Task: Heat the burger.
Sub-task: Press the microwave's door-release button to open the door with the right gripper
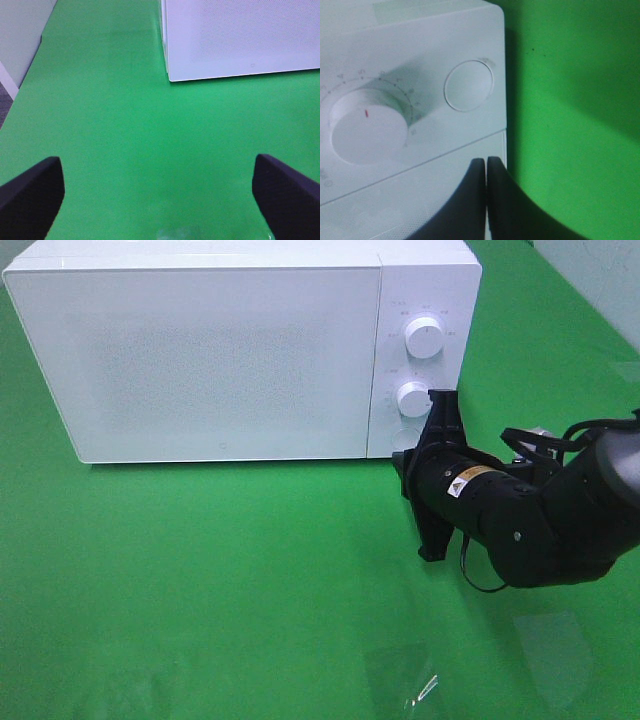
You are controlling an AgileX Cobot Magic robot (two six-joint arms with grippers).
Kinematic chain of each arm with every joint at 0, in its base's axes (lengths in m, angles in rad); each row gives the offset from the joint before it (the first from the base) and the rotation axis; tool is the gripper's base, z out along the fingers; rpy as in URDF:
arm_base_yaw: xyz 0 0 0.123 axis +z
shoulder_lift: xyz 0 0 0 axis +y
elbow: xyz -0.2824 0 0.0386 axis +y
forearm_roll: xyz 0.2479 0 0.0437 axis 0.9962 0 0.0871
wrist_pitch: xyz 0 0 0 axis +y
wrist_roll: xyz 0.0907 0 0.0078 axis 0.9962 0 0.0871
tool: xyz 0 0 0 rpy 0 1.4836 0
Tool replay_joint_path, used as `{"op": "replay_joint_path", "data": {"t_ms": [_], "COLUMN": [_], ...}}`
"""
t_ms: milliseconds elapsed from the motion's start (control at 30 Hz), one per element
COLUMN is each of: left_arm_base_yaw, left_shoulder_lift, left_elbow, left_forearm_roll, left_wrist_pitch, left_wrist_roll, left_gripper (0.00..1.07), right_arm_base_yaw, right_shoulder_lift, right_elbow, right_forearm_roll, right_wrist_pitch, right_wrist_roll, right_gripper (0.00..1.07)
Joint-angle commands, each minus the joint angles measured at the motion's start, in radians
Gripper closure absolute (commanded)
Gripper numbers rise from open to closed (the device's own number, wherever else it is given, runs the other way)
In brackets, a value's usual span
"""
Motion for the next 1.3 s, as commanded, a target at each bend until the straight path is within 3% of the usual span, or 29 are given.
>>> {"op": "replay_joint_path", "data": {"t_ms": [33,300,767,933,1300], "left_arm_base_yaw": [0.003,0.003,0.003,0.003,0.003], "left_shoulder_lift": [-0.017,-0.017,-0.017,-0.017,-0.017], "left_elbow": [-0.003,-0.003,-0.003,-0.003,-0.003], "left_forearm_roll": [-0.002,-0.002,-0.002,-0.002,-0.002], "left_wrist_pitch": [-0.005,-0.005,-0.005,-0.005,-0.005], "left_wrist_roll": [0.001,0.001,0.001,0.001,0.001], "left_gripper": [0.13,0.13,0.13,0.13,0.13], "right_arm_base_yaw": [-0.026,-0.09,-0.101,-0.117,-0.125], "right_shoulder_lift": [0.009,0.038,0.097,0.106,0.129], "right_elbow": [-0.031,-0.106,-0.165,-0.167,-0.202], "right_forearm_roll": [-0.023,-0.025,-0.022,0.032,-0.014], "right_wrist_pitch": [0.005,0.051,0.07,0.053,0.035], "right_wrist_roll": [-0.041,-0.103,-0.096,-0.151,-0.11], "right_gripper": [1.07,1.07,1.07,1.07,1.07]}}
